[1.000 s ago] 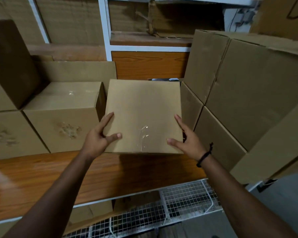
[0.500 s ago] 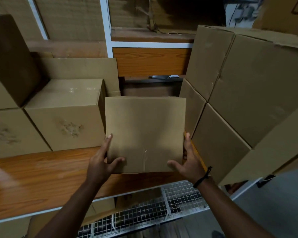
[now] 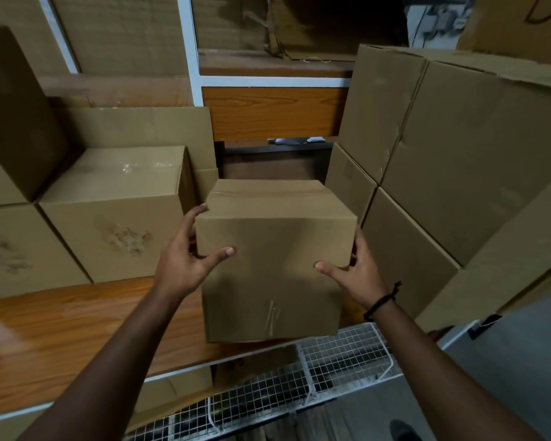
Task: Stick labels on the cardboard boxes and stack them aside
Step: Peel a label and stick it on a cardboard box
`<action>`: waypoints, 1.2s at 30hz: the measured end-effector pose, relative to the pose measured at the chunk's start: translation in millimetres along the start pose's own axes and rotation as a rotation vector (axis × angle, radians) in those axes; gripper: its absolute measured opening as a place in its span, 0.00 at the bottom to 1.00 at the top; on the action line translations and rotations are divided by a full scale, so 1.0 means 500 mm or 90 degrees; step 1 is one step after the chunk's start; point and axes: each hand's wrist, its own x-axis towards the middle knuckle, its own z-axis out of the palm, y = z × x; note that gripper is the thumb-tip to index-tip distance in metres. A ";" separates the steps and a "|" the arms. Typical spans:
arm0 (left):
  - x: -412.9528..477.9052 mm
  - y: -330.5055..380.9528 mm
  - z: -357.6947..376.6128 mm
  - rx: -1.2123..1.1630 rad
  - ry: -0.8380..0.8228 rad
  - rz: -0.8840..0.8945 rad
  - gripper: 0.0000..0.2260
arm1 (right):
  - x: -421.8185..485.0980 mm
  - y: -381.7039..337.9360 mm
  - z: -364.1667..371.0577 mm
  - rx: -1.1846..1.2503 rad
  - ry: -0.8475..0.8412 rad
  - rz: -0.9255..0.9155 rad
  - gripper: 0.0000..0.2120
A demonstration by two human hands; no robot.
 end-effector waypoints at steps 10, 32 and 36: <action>-0.103 -0.107 -0.045 0.052 0.038 0.053 0.39 | -0.118 0.066 0.116 -0.016 -0.013 0.015 0.53; 0.055 0.079 0.065 0.595 -0.363 0.036 0.33 | 0.126 0.046 0.081 0.202 -0.211 0.038 0.33; 0.060 0.091 0.092 0.578 -0.390 -0.025 0.36 | 0.130 0.063 0.097 0.177 -0.255 0.010 0.37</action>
